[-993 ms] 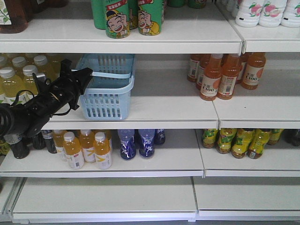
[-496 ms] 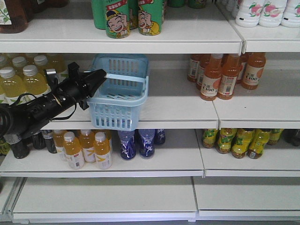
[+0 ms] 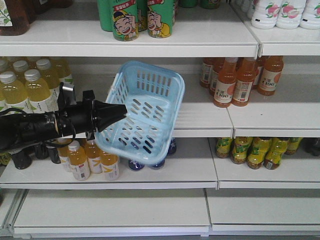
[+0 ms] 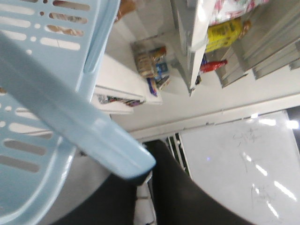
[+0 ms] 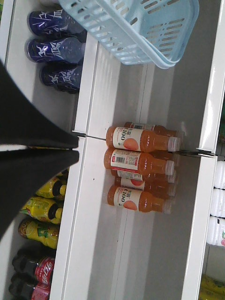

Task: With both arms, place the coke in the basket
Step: 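Close the left gripper on the handle and lift the basket off the shelf, then hold the basket in the left gripper and back away from the shelf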

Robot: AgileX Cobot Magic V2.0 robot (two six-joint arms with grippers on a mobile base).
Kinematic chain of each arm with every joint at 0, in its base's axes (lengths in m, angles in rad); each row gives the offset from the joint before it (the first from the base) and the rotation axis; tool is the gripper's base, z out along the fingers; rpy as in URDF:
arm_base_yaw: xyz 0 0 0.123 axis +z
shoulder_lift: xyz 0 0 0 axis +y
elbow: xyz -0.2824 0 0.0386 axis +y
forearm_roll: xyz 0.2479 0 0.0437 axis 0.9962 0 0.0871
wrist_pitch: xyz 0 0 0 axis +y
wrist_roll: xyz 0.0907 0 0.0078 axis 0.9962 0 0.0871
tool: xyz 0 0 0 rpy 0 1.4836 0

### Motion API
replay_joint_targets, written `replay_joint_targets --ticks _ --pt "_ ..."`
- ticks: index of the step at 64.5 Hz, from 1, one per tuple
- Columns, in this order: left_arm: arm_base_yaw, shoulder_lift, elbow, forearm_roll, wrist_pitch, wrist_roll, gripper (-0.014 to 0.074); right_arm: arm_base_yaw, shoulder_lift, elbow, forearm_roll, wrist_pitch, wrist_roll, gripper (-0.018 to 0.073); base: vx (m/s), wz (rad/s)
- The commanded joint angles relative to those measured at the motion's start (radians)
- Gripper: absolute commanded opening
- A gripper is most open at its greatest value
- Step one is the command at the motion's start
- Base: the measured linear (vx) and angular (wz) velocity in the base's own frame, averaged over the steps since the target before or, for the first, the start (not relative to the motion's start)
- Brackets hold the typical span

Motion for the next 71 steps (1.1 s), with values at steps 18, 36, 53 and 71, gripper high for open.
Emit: replay_joint_targets --ticks 18,36,53,71 --pt "-0.025 -0.387 0.318 0.03 -0.205 0.065 -0.0008 0.001 -0.018 0.01 -0.015 -0.068 -0.009 -0.0005 0.0 0.0" --pt "-0.099 -0.645 0.486 0.105 -0.205 0.063 -0.0008 0.001 -0.018 0.01 -0.015 -0.068 -0.009 -0.0005 0.0 0.0" --pt "-0.146 -0.859 0.515 0.097 -0.205 0.053 -0.0008 0.001 -0.018 0.01 -0.015 -0.068 -0.009 -0.0005 0.0 0.0" --pt "-0.162 -0.99 0.515 0.097 -0.205 0.024 -0.0008 0.001 -0.018 0.01 -0.015 -0.068 -0.009 -0.0005 0.0 0.0"
